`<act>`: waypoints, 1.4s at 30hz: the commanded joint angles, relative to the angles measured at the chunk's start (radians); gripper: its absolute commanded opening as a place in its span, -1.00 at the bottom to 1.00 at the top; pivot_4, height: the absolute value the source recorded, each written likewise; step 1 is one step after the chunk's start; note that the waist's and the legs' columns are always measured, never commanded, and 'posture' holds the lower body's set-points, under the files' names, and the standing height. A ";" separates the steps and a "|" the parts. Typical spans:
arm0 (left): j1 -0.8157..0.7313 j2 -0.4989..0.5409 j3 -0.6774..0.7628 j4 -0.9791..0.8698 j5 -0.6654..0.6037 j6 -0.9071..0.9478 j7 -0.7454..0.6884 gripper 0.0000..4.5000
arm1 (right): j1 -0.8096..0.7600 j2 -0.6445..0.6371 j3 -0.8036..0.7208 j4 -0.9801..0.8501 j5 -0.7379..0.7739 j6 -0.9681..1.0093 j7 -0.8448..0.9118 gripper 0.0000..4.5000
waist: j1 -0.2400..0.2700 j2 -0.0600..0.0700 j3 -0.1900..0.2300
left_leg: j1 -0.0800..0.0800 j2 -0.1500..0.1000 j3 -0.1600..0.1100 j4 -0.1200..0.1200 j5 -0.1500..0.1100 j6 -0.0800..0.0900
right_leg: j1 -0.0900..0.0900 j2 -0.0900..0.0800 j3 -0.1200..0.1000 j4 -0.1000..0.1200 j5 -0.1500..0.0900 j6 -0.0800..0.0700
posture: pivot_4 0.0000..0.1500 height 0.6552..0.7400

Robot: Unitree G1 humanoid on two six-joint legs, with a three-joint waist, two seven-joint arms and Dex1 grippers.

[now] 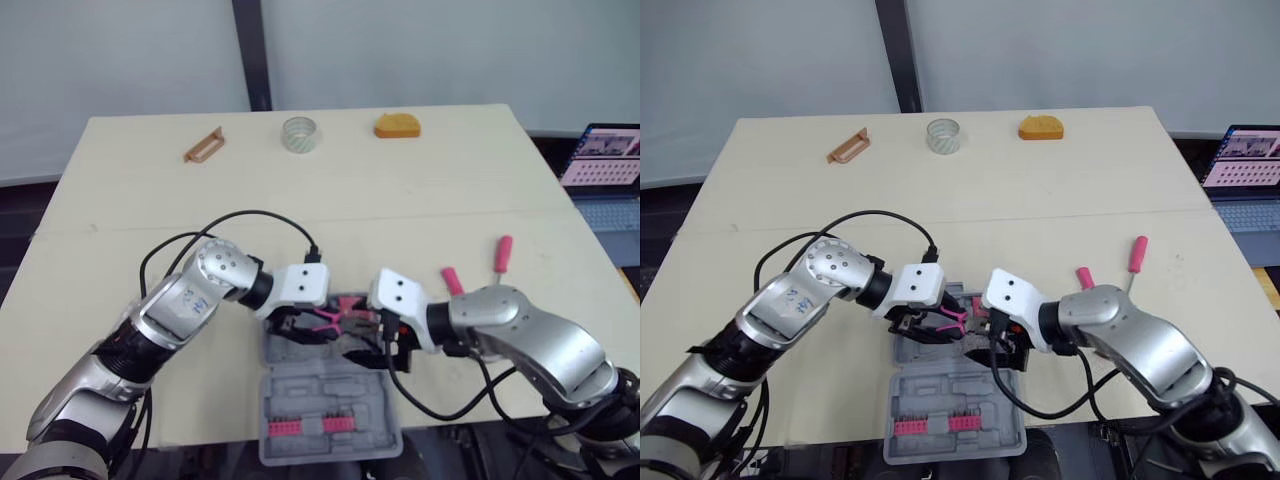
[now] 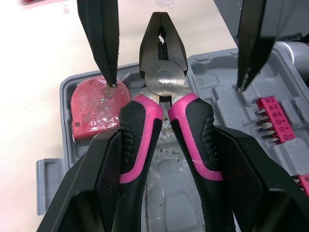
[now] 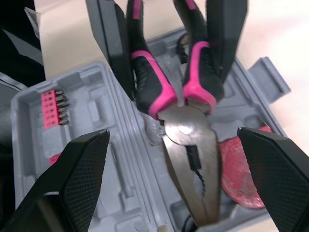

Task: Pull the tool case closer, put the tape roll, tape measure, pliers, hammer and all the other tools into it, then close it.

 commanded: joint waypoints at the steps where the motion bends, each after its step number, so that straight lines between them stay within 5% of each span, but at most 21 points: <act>1: -0.020 -0.003 0.024 -0.021 -0.002 0.000 -0.008 0.09 | -0.015 0.008 -0.004 -0.016 -0.004 -0.005 -0.008 1.00 | 0.000 0.000 0.000 | 0.000 0.000 0.000 0.000 0.000 0.000 | 0.000 0.000 0.000 0.000 0.000 0.000 | 1.00 1.00; 3: -0.019 -0.005 0.024 -0.023 -0.003 0.004 -0.007 0.09 | -0.018 0.011 -0.002 -0.016 -0.005 -0.005 -0.007 1.00 | 0.000 0.000 0.000 | 0.000 0.000 0.000 0.000 0.000 0.000 | 0.000 0.000 0.000 0.000 0.000 0.000 | 1.00 1.00; 5: -0.018 -0.007 0.023 -0.024 -0.002 0.006 -0.006 0.09 | -0.020 0.013 -0.002 -0.016 -0.007 -0.004 -0.005 0.76 | 0.000 0.000 0.000 | 0.000 0.000 0.000 0.000 0.000 0.000 | 0.000 0.000 0.000 0.000 0.000 0.000 | 1.00 1.00; 11: -0.014 -0.008 0.023 -0.026 0.000 0.007 -0.008 0.09 | -0.022 0.013 0.000 -0.020 -0.008 0.001 0.000 -0.51 | 0.000 0.000 0.000 | 0.000 0.000 0.000 0.000 0.000 0.000 | 0.000 0.000 0.000 0.000 0.000 0.000 | 1.00 1.00; 12: -0.012 -0.008 0.024 -0.026 0.002 0.007 -0.010 0.09 | -0.022 0.013 0.000 -0.020 -0.008 0.002 0.001 -0.55 | 0.000 0.000 0.000 | 0.000 0.000 0.000 0.000 0.000 0.000 | 0.000 0.000 0.000 0.000 0.000 0.000 | 1.00 1.00; 32: 0.000 0.000 0.046 -0.022 -0.004 0.037 -0.016 0.09 | -0.009 0.012 0.000 -0.021 -0.015 -0.017 0.009 -0.55 | 0.000 0.000 0.000 | 0.000 0.000 0.000 0.001 0.000 0.000 | 0.000 0.000 0.000 0.001 0.000 0.000 | 1.00 1.00; 36: -0.006 0.013 0.065 -0.012 -0.017 0.051 -0.025 0.89 | -0.002 0.009 -0.002 -0.020 -0.019 -0.028 0.012 -0.55 | 0.000 0.000 0.000 | 0.000 0.000 0.000 0.001 0.000 0.000 | -0.001 0.000 0.000 0.001 0.000 0.000 | 1.00 1.00; 42: 0.035 0.032 0.216 -0.039 -0.093 0.017 -0.013 0.96 | 0.007 0.000 0.003 -0.014 -0.036 -0.064 0.032 -0.55 | -0.001 0.000 0.000 | -0.001 0.000 0.000 0.001 0.000 0.000 | -0.002 0.000 0.000 0.002 0.000 0.000 | 1.00 1.00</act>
